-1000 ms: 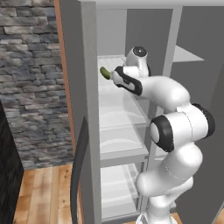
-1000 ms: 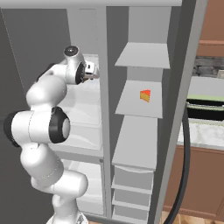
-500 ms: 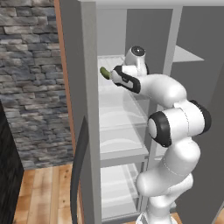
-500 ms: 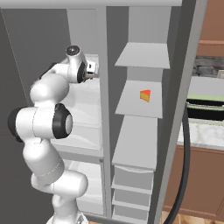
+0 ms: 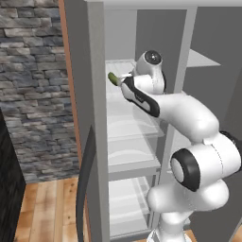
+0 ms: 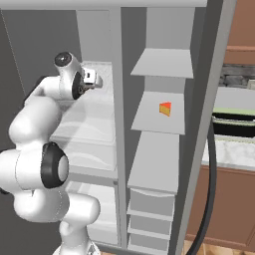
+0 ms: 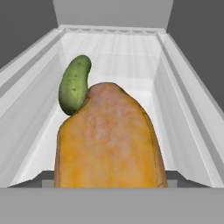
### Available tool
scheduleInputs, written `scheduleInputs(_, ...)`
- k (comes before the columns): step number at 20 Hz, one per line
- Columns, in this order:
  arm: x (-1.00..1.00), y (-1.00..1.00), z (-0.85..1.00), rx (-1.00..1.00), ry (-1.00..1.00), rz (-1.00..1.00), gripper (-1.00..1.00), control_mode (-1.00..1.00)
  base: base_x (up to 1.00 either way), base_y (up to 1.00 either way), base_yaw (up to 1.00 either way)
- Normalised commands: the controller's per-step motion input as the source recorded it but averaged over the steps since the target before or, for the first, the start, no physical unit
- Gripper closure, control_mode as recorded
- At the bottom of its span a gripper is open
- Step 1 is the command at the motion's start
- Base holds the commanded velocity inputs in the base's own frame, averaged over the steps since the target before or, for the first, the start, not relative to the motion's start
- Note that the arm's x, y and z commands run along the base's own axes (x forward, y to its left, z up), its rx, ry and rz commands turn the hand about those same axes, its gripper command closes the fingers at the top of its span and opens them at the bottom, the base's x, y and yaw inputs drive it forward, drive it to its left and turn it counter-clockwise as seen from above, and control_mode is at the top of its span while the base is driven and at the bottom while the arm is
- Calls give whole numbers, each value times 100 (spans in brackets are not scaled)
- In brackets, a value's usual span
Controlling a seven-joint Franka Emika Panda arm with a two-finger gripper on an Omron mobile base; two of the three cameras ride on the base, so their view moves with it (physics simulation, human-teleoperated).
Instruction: There's a chicken drumstick in the fridge that needs to be moved to the freezer for freezing. Pick up the chicken drumstick from the fridge, place it on any shelf in the freezer, and close the fridge and freezer doors when done.
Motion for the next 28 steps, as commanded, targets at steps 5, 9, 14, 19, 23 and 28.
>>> scheduleInputs(5, -100, -5, 51, 0, 0, 0, 100, -100, 0, 0, 0)
scheduleInputs(9, -100, -8, 53, -2, 0, 2, 100, -100, 0, 0, 0)
scheduleInputs(14, -100, -30, 47, -11, 0, 0, 100, -100, 0, 0, 0)
scheduleInputs(19, -99, -83, 32, -3, 0, 0, 100, -100, 0, 0, 0)
scheduleInputs(23, -90, -97, 30, 0, -7, 0, 100, -100, 0, 0, 0)
scheduleInputs(28, -11, -79, 26, 0, -13, -13, 100, -100, 0, 0, 0)
